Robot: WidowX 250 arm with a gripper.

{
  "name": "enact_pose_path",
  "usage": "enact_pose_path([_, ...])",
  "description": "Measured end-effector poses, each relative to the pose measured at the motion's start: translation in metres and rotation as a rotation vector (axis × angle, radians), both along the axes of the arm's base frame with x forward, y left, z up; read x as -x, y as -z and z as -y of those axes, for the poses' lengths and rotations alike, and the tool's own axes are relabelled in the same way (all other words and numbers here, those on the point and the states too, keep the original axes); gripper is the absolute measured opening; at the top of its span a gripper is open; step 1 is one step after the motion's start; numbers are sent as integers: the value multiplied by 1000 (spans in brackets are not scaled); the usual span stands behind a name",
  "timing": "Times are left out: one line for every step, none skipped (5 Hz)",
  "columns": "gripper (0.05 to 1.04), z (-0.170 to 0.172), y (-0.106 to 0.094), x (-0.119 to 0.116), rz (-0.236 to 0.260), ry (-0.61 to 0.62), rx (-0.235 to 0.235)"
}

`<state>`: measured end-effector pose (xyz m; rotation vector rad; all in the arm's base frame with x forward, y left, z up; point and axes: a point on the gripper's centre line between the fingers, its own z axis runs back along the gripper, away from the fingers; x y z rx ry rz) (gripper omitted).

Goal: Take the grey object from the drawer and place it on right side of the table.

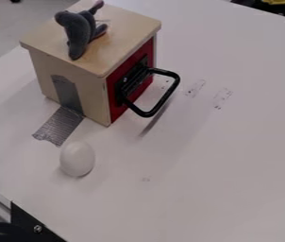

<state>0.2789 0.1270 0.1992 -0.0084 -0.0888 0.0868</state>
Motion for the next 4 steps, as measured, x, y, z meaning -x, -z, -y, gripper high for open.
enact_pose_path([999, 0, 10, 1, -33, -3, 16])
enact_pose_path([999, -1, 20, 4, -50, -8, 7])
enact_pose_path([999, -4, 41, 7, -84, -18, -1])
enact_pose_path([999, -10, 58, 5, -121, -24, -18])
